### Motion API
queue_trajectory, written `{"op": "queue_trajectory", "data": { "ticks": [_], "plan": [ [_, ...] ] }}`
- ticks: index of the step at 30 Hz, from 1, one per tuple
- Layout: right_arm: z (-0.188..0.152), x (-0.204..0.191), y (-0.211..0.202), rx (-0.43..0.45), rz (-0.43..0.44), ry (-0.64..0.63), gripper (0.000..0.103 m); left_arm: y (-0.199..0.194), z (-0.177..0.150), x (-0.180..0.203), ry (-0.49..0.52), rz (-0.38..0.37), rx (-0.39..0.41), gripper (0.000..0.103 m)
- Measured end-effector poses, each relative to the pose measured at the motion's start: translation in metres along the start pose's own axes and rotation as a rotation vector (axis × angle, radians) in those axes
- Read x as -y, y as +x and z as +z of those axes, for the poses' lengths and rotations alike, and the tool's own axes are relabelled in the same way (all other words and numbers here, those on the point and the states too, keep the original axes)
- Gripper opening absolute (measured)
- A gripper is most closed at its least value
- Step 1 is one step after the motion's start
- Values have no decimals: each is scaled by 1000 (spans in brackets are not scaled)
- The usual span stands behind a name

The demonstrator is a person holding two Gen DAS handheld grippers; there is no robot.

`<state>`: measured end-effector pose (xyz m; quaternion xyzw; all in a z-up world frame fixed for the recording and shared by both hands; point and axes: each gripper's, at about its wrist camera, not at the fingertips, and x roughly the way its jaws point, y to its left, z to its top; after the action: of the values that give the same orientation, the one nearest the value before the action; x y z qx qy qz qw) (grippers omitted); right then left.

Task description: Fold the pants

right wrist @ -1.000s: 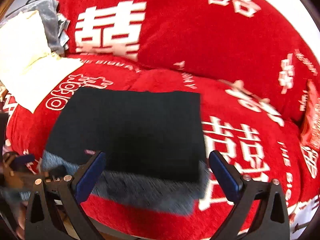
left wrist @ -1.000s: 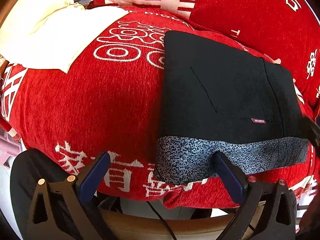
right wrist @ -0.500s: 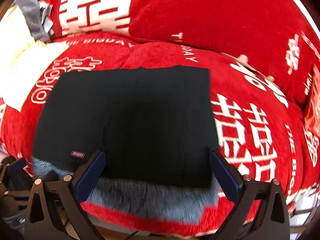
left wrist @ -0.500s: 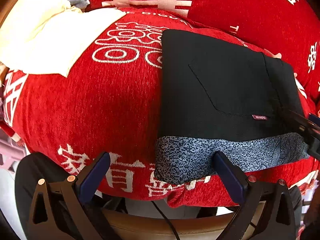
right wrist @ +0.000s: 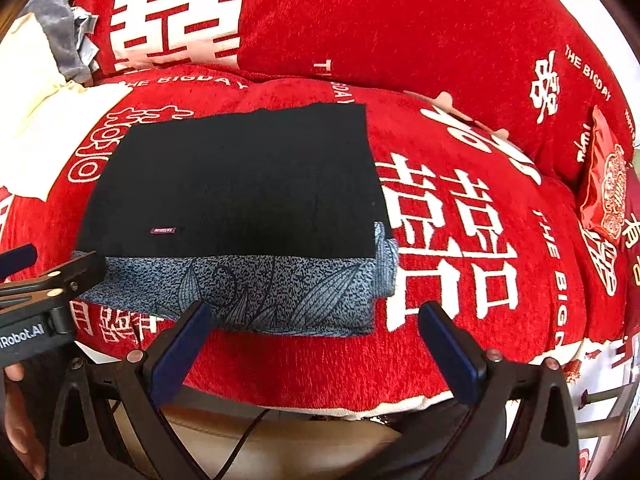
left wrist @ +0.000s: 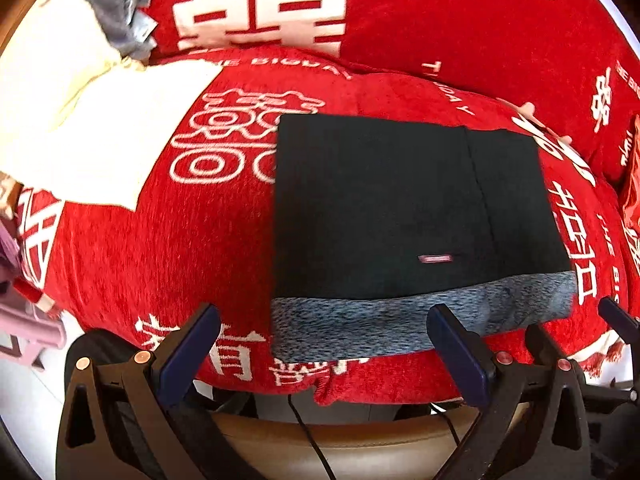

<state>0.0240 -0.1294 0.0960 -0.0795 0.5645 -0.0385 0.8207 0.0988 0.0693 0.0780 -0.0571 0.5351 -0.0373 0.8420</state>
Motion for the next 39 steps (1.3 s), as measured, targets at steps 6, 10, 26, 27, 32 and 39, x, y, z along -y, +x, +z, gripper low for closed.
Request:
{"op": "queue_trajectory", "data": {
  "ticks": [6, 10, 26, 27, 32, 39],
  "plan": [
    [-7, -4, 0, -17, -7, 0, 103, -6, -5, 3, -1, 26, 28, 103],
    [-10, 1, 5, -4, -22, 43, 103, 3, -9, -3, -5, 41, 26, 103],
    [-10, 10, 16, -12, -13, 96, 103, 15, -17, -7, -27, 29, 20, 103],
    [-10, 10, 16, -11, -12, 93, 103, 16, -17, -7, -26, 25, 15, 103],
    [-9, 8, 13, 2, -9, 80, 103, 12, -16, -3, -6, 18, 16, 103],
    [-7, 3, 9, 16, -13, 62, 103, 9, -16, -3, 6, 31, 27, 103]
  ]
}}
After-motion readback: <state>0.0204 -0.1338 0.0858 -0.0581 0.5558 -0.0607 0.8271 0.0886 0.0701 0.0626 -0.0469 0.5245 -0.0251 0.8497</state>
